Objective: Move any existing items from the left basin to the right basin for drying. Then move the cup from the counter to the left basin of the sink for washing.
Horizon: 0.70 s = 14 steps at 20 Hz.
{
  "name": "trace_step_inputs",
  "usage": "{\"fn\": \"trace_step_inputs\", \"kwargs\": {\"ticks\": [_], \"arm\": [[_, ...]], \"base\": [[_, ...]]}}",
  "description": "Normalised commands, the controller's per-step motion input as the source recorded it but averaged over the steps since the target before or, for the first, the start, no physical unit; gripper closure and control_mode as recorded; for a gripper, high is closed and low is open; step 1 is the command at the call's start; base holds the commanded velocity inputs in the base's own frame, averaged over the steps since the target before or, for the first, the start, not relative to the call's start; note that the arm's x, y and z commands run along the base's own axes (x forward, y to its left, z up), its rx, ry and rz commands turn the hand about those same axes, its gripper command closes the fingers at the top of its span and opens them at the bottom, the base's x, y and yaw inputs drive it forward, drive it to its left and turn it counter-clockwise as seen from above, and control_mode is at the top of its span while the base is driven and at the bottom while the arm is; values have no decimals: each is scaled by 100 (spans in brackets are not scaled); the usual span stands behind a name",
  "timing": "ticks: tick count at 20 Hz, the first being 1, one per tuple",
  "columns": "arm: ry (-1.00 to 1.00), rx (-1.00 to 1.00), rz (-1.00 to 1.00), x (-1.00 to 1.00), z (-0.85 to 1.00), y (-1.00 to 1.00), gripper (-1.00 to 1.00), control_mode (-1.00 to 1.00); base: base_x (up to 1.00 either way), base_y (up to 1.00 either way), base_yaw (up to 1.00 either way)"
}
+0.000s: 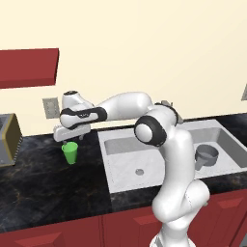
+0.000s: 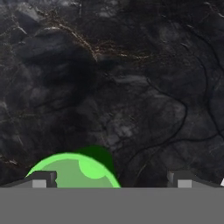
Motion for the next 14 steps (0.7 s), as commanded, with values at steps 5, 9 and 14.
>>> {"fn": "trace_step_inputs", "kwargs": {"ticks": [5, 9, 14], "arm": [[0, 0, 0, -7, 0, 0, -100, -100], [0, 0, 0, -5, 0, 0, -100, -100], [0, 0, 0, -1, -5, -1, -100, -100]], "base": [[0, 0, 0], [0, 0, 0], [0, 0, 0]]}}
